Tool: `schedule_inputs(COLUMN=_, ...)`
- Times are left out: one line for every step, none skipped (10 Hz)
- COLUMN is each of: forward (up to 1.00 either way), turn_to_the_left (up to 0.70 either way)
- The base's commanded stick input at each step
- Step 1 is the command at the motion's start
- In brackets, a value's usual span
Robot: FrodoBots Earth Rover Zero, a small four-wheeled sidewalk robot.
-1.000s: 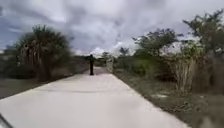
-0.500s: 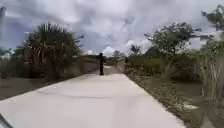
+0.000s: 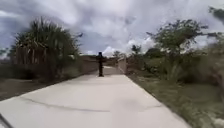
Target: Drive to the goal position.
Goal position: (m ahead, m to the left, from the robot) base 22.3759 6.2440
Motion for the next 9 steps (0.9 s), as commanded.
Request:
schedule_inputs(forward=0.85, turn_to_the_left=0.0)
schedule_inputs(forward=0.85, turn_to_the_left=0.0)
schedule_inputs(forward=0.85, turn_to_the_left=0.0)
schedule_inputs(forward=0.85, turn_to_the_left=0.0)
schedule_inputs(forward=0.85, turn_to_the_left=0.0)
schedule_inputs(forward=0.85, turn_to_the_left=0.0)
schedule_inputs(forward=0.85, turn_to_the_left=0.0)
schedule_inputs(forward=0.85, turn_to_the_left=0.0)
schedule_inputs(forward=0.85, turn_to_the_left=0.0)
